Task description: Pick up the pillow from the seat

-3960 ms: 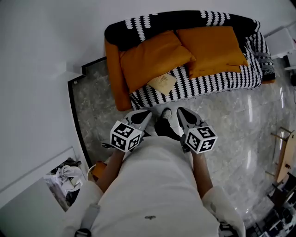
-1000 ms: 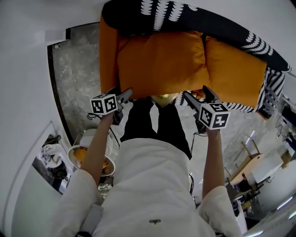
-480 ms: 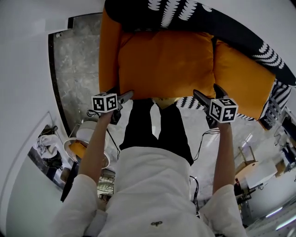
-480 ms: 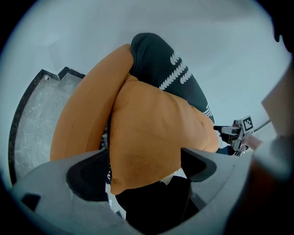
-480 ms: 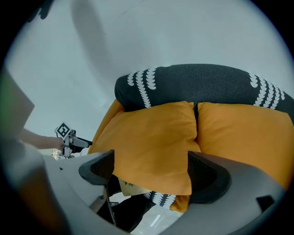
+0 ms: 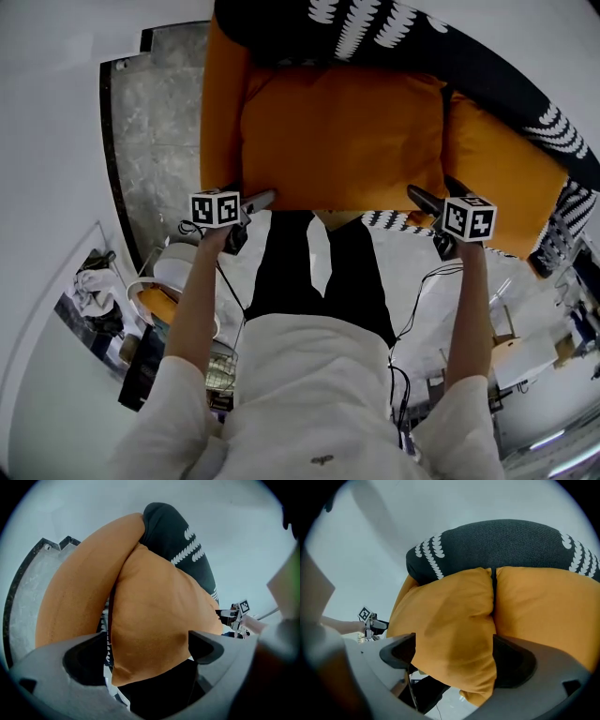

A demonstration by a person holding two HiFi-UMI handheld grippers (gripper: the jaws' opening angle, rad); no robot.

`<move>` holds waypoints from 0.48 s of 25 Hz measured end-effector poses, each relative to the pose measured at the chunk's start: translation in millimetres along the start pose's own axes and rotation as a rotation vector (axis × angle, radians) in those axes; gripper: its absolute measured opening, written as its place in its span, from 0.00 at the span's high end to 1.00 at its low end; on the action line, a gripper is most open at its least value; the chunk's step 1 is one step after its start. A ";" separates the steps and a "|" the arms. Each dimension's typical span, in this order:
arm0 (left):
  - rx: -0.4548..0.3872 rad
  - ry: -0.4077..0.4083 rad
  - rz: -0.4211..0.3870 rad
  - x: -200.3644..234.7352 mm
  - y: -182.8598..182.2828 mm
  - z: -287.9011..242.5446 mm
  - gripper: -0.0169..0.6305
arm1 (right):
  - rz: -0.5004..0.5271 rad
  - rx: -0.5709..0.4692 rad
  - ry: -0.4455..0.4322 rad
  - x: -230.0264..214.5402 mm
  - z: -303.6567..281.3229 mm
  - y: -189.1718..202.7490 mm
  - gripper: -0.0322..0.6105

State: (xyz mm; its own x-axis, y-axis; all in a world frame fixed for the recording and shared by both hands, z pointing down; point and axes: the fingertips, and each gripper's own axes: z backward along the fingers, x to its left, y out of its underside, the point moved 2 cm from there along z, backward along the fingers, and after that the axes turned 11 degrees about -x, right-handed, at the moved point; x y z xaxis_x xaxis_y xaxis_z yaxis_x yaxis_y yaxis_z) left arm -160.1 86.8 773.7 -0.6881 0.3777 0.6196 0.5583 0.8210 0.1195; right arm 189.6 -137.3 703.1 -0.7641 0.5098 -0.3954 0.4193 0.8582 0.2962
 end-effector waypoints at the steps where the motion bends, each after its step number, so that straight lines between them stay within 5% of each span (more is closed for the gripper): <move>1: 0.000 0.003 0.009 0.7 0.5 -1.6 0.15 | -0.010 0.009 -0.005 -3.0 -1.2 1.3 0.25; 12: 0.043 0.071 0.037 4.1 0.7 -18.5 0.12 | -0.118 0.017 -0.107 -15.6 -19.0 1.5 0.21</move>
State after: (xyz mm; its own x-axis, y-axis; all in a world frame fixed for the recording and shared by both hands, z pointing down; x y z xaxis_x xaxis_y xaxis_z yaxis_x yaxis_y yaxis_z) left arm -154.0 81.1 790.7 -0.6319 0.3776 0.6768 0.5610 0.8254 0.0633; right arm 192.9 -145.1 726.2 -0.7521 0.4082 -0.5174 0.3389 0.9129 0.2276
